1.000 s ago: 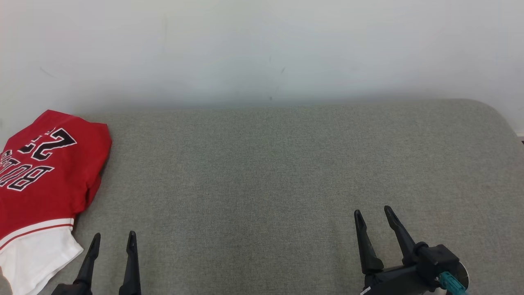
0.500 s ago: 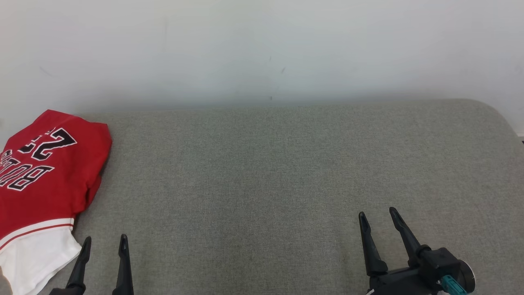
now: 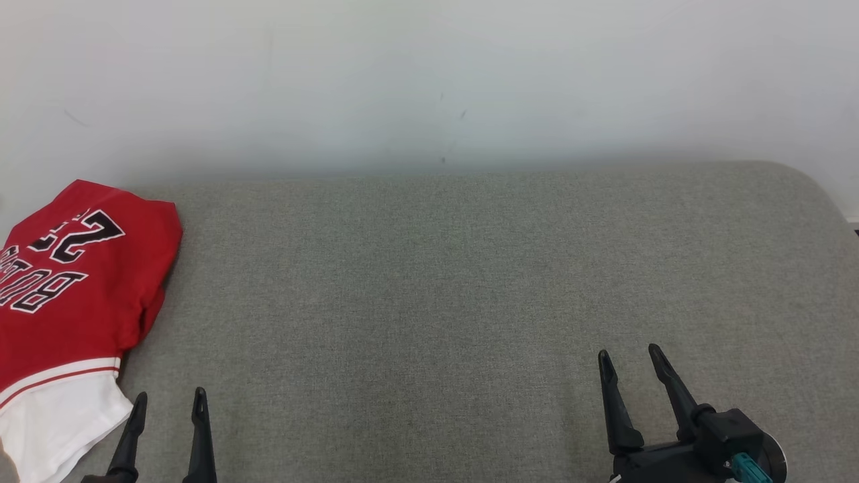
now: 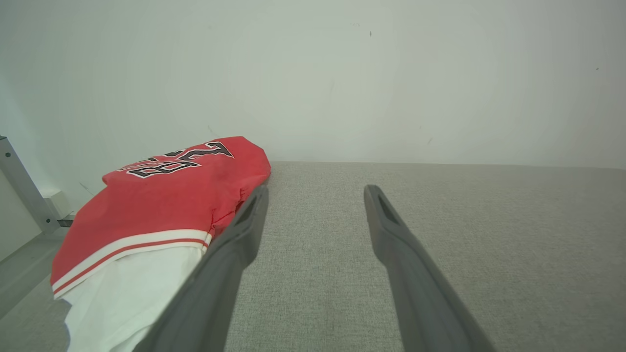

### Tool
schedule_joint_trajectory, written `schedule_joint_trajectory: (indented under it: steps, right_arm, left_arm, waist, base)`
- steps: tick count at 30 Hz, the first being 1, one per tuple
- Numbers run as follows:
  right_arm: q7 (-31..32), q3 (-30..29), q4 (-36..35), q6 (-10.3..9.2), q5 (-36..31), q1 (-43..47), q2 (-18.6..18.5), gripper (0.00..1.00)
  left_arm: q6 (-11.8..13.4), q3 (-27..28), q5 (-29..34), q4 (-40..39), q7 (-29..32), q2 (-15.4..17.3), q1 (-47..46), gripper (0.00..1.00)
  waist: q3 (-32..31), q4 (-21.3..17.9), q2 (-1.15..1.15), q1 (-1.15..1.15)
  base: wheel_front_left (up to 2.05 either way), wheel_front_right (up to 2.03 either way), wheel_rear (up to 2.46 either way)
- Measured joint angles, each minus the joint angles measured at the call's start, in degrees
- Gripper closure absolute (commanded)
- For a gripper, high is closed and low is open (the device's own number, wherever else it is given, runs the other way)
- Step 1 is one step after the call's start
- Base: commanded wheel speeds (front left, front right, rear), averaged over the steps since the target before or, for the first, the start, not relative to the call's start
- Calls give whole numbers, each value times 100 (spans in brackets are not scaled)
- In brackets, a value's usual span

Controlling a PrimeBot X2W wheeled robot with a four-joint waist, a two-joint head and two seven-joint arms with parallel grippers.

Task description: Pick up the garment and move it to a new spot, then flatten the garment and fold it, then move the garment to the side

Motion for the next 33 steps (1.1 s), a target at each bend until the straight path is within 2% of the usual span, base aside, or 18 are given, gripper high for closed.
schedule_joint_trajectory:
  steps: [17,33]
  right_arm:
    - [-1,10,80,0,55,12,0,0]
    - [-1,-14,185,0,94,138,-1,0]
  left_arm:
    - [0,-11,1,29,0,18,2,0]
    - [0,179,53,141,0,10,148,0]
  waist:
    - [-19,167,0,0]
    - [-86,1037,0,0]
  base:
    - [0,0,0]
    - [0,0,0]
